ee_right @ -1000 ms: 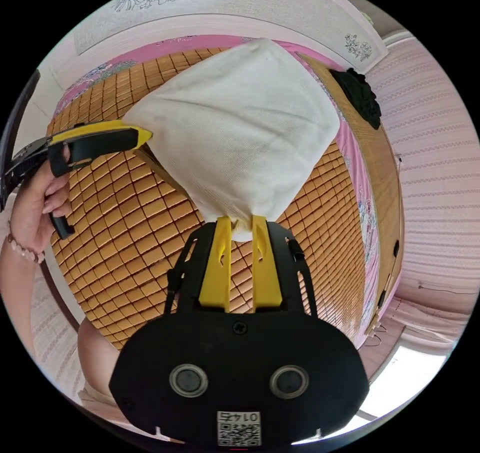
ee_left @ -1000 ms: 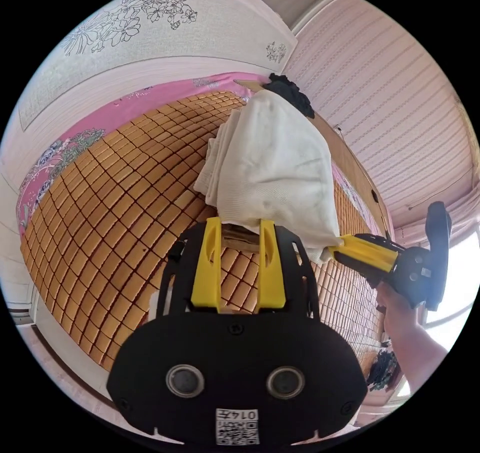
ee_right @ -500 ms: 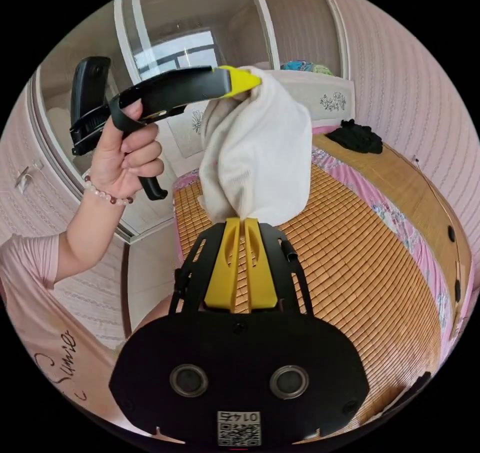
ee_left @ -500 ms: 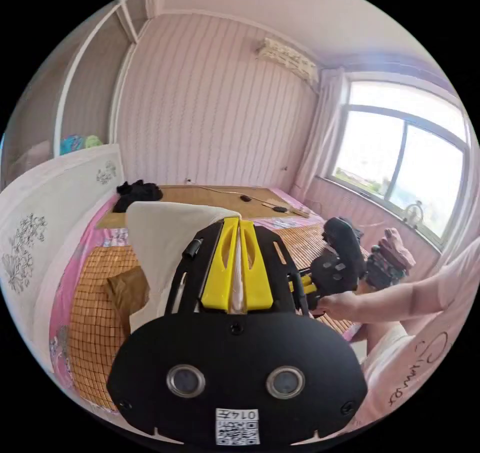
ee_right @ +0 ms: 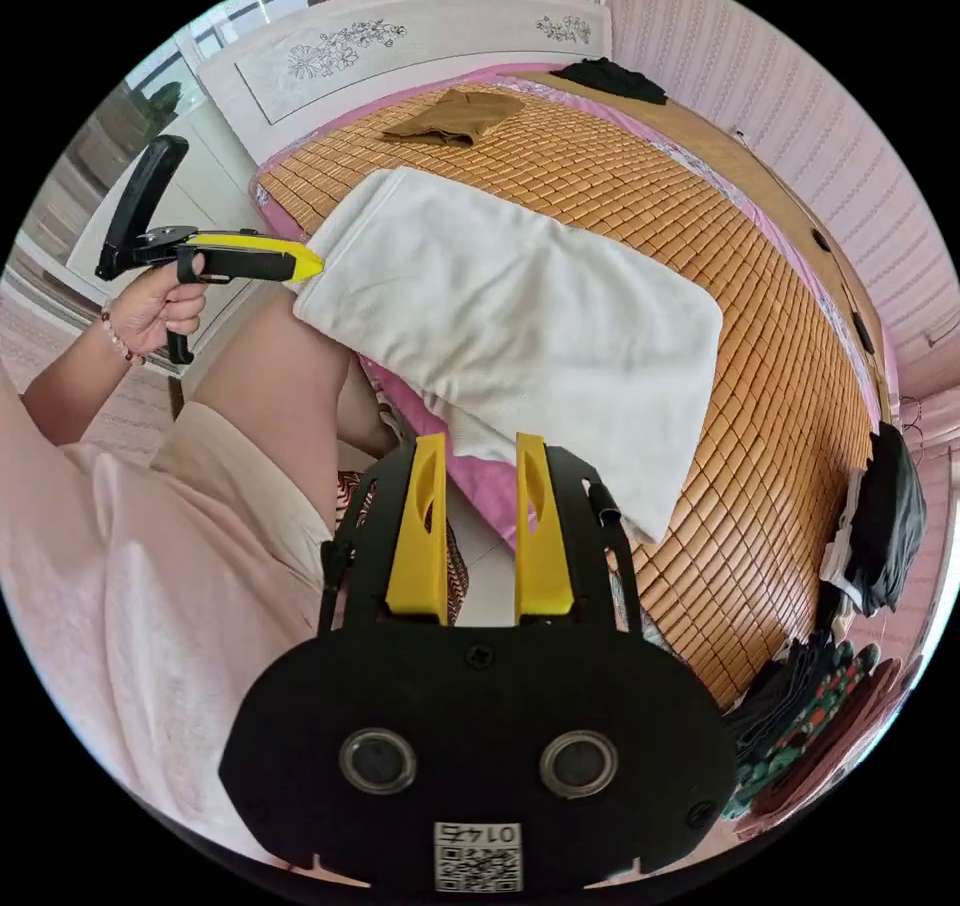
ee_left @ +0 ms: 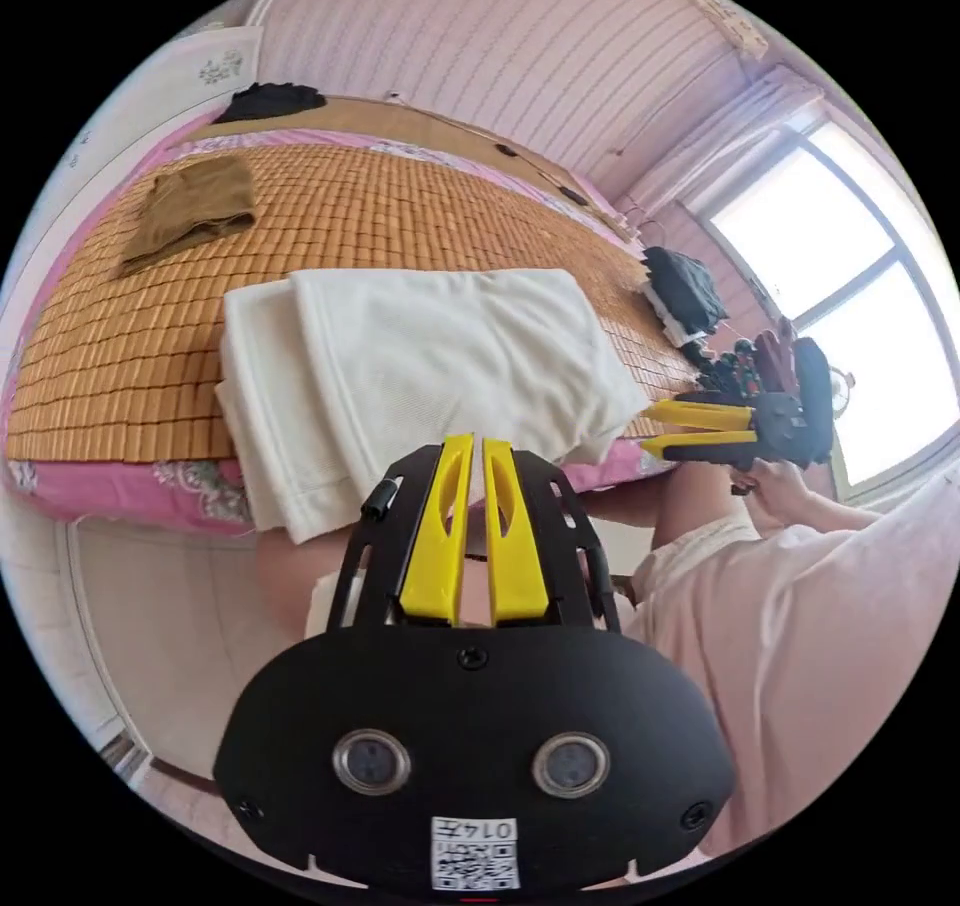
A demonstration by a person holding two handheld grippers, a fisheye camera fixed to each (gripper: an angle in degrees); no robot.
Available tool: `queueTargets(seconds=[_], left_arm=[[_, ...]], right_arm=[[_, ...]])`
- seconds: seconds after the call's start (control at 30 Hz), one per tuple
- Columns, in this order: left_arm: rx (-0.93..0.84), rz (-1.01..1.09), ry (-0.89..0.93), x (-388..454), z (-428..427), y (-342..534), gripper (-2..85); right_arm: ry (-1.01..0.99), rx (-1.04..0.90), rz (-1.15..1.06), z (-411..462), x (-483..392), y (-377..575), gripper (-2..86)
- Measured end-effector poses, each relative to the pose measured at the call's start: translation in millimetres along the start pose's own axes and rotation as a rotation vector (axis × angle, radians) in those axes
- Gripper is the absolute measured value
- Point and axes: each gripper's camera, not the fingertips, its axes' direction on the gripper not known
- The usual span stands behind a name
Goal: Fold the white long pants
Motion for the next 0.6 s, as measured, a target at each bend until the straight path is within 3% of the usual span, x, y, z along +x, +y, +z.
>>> queueTargets(seconds=[0.13,0.3,0.43,0.5,0.6], left_arm=[[0.056,-0.2,-0.093,-61.5,-15.9,-7.5,5.4],[0.077,-0.27,-0.136,-88.5,-6.7,-67.7,9.9],[-0.051,-0.309,-0.132,-99.9,22.5,-97.8,11.4],[-0.08,-0.278,-0.176,-96.1,32.8,-100.5,11.4],[-0.059,-0.288,-0.099,-98.6,22.8,-96.5,11.0]], right_arm=[[-0.027,0.033,-0.22,21.0,-30.8,-58.1,17.0],[0.146,-0.217,-0.476,105.3,-85.1,-107.2,18.4],[0.126,-0.202,-0.447,111.7,-68.2,-96.8,12.8],[0.009,-0.149,-0.388,94.9,-39.4,-85.0,6.8],[-0.162,-0.092,-0.244,73.7,7.5,-69.0,5.5]])
